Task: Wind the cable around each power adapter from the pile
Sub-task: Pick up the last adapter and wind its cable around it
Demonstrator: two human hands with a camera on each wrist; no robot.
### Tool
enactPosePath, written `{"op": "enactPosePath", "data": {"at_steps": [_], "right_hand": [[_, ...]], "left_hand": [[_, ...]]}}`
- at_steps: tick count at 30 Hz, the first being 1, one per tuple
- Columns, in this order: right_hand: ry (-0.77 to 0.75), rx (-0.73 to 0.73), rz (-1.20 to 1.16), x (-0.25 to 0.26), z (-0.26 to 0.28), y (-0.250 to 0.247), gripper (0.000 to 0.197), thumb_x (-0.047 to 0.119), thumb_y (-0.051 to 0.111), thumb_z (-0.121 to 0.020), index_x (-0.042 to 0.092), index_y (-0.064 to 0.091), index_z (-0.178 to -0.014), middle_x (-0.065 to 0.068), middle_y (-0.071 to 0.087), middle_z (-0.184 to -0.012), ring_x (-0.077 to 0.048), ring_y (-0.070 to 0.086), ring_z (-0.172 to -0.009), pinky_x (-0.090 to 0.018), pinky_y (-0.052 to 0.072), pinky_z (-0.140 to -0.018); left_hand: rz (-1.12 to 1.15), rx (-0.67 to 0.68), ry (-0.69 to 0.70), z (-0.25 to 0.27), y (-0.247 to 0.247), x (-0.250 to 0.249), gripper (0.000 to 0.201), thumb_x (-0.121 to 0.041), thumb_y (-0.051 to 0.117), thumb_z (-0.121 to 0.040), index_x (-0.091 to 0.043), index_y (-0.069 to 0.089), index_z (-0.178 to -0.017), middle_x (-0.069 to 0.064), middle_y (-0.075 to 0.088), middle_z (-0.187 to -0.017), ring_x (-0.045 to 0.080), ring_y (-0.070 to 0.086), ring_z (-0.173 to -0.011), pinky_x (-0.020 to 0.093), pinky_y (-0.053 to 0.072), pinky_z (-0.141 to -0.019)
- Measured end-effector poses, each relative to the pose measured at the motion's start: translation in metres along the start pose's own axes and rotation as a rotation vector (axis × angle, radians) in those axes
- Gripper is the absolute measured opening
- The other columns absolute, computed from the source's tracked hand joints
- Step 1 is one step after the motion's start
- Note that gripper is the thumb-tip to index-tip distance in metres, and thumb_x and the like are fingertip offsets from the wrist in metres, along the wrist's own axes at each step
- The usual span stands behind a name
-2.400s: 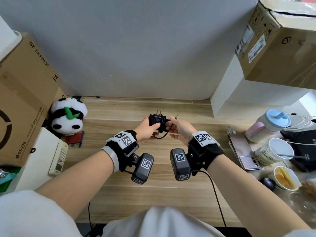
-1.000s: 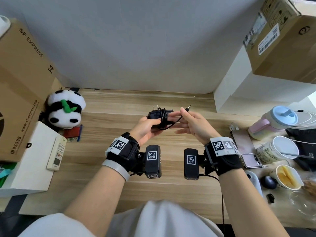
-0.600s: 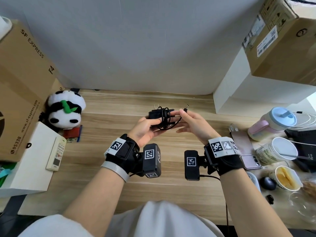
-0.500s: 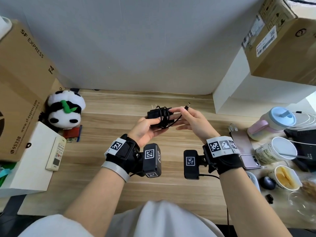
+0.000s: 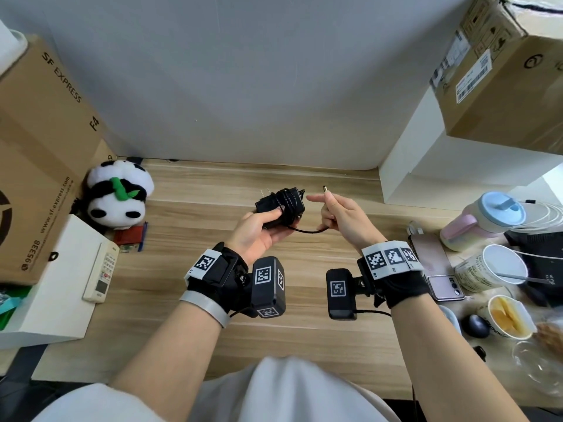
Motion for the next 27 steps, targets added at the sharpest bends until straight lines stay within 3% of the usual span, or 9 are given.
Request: {"op": "enactPosePath", "data": {"at_steps": [1,3,5,7,9,14,20,27], "right_hand": [[-0.011,-0.006,0.04,0.001,-0.001,0.001,0.037,0.019,0.025,-0.103,0.002,0.054,-0.119,-0.002,0.024,-0.066,-0.018,0.032,-0.057,-0.02,0.052,-0.065],[-0.054,-0.034,0.118,0.004,-0.001,0.001,0.03,0.015,0.031,-0.102,0.009,0.061,-0.099,-0.005,0.03,-0.068,-0.028,0.042,-0.063,-0.022,0.051,-0.07],[-0.091,-0.111,0.168,0.006,-0.001,-0.003,0.025,0.012,0.043,-0.099,0.008,0.066,-0.09,-0.002,0.043,-0.065,-0.02,0.05,-0.066,-0.025,0.051,-0.073],[-0.093,-0.185,0.143,0.007,0.0,-0.01,0.015,0.012,0.057,-0.092,0.005,0.069,-0.094,0.0,0.061,-0.067,-0.011,0.055,-0.058,-0.024,0.05,-0.067],[-0.088,-0.184,0.097,0.008,0.001,-0.011,0.01,0.012,0.067,-0.084,0.004,0.07,-0.09,-0.003,0.069,-0.069,-0.008,0.054,-0.051,-0.021,0.05,-0.061],[-0.102,-0.258,0.189,0.011,0.0,-0.016,0.008,0.016,0.076,-0.076,0.014,0.07,-0.072,-0.001,0.066,-0.061,-0.008,0.056,-0.052,-0.019,0.049,-0.059],[-0.172,-0.247,0.366,0.017,0.004,-0.013,0.008,0.012,0.069,-0.082,0.013,0.075,-0.087,0.004,0.071,-0.081,-0.001,0.062,-0.073,-0.006,0.045,-0.07],[-0.198,-0.305,0.347,0.02,0.005,-0.009,0.004,0.011,0.073,-0.078,0.015,0.073,-0.08,0.003,0.072,-0.079,0.0,0.063,-0.071,-0.007,0.047,-0.069]], "left_hand": [[0.001,0.003,-0.005,0.001,0.0,0.0,0.023,-0.001,0.043,-0.095,0.001,0.056,-0.113,0.022,0.067,-0.103,0.028,0.07,-0.086,0.032,0.059,-0.073],[0.009,-0.001,-0.015,0.001,-0.001,-0.001,0.023,-0.001,0.043,-0.095,0.001,0.056,-0.114,0.021,0.067,-0.102,0.027,0.07,-0.085,0.032,0.059,-0.071],[0.003,-0.007,-0.021,0.002,-0.001,-0.002,0.026,-0.001,0.044,-0.095,0.002,0.054,-0.119,0.021,0.066,-0.106,0.028,0.069,-0.089,0.032,0.059,-0.072],[-0.016,-0.009,-0.025,0.003,-0.001,-0.002,0.028,-0.002,0.044,-0.095,0.002,0.053,-0.121,0.022,0.064,-0.111,0.029,0.066,-0.094,0.032,0.059,-0.075],[-0.033,-0.001,-0.03,0.005,0.0,-0.002,0.029,-0.002,0.044,-0.095,0.002,0.054,-0.122,0.022,0.063,-0.114,0.027,0.067,-0.094,0.032,0.059,-0.076],[-0.051,0.029,-0.055,0.005,0.004,-0.001,0.031,-0.004,0.043,-0.096,0.002,0.052,-0.125,0.023,0.061,-0.12,0.028,0.066,-0.096,0.032,0.058,-0.078],[-0.114,0.077,-0.072,0.006,0.01,-0.002,0.027,-0.003,0.045,-0.095,0.0,0.054,-0.12,0.02,0.066,-0.108,0.027,0.069,-0.09,0.031,0.059,-0.076],[-0.229,0.084,-0.109,0.006,0.017,-0.002,0.029,-0.002,0.047,-0.094,0.001,0.052,-0.123,0.023,0.064,-0.113,0.031,0.066,-0.097,0.035,0.056,-0.083]]}}
Point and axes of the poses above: each hand's wrist, its own z-axis away from the middle knuckle, its own y-axis out of the palm, x = y × z, the point moved 6 cm from there along -z, towards the middle knuckle
